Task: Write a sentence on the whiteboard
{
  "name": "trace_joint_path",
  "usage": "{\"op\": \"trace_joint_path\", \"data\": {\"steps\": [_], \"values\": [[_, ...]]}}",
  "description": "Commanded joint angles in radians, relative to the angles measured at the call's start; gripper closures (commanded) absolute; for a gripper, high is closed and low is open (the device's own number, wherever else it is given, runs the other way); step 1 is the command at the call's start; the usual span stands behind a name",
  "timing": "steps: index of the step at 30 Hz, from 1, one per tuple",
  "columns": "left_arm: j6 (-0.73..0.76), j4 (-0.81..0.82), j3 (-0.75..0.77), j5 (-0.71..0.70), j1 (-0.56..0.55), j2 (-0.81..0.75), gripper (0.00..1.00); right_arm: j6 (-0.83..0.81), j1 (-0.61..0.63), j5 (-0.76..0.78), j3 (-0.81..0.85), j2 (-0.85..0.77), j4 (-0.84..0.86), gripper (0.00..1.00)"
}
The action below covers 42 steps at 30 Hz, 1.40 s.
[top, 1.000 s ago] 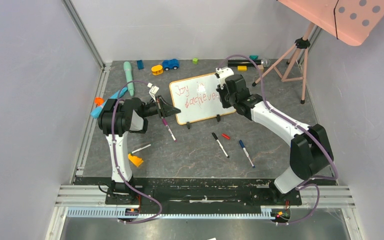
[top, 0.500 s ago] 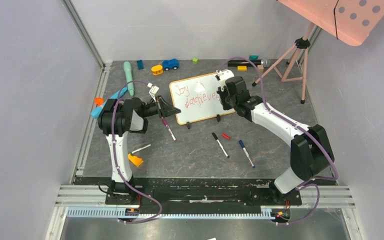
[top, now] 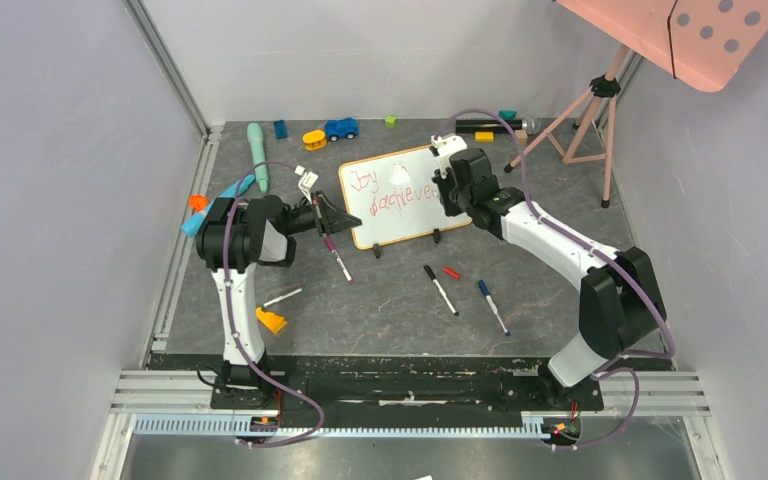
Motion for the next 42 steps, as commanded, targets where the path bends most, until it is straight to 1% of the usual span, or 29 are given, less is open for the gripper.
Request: {"op": "trace_joint_path", "data": {"steps": [1,11,24,37,42], "values": [[0.074,0.039,-0.016,0.100,-0.016,0.046,0.98,-0.014,-0.011,0.031,0.057,0.014,0.037,1.00],[0.074,0.039,-0.016,0.100,-0.017,0.046,0.98,-0.011,-0.019,0.035,0.048,0.013,0.030,1.00],[0.074,0.039,-0.016,0.099,-0.016,0.046,0.98,0.000,-0.019,0.007,-0.043,-0.018,0.046,1.00],[0.074,0.039,-0.019,0.101,-0.016,0.045,0.98,-0.009,-0.021,0.025,0.065,0.020,0.031,1.00],[0.074,0.039,-0.018,0.099,-0.016,0.046,0.98,-0.013,-0.027,0.029,0.082,0.027,0.028,1.00]]}}
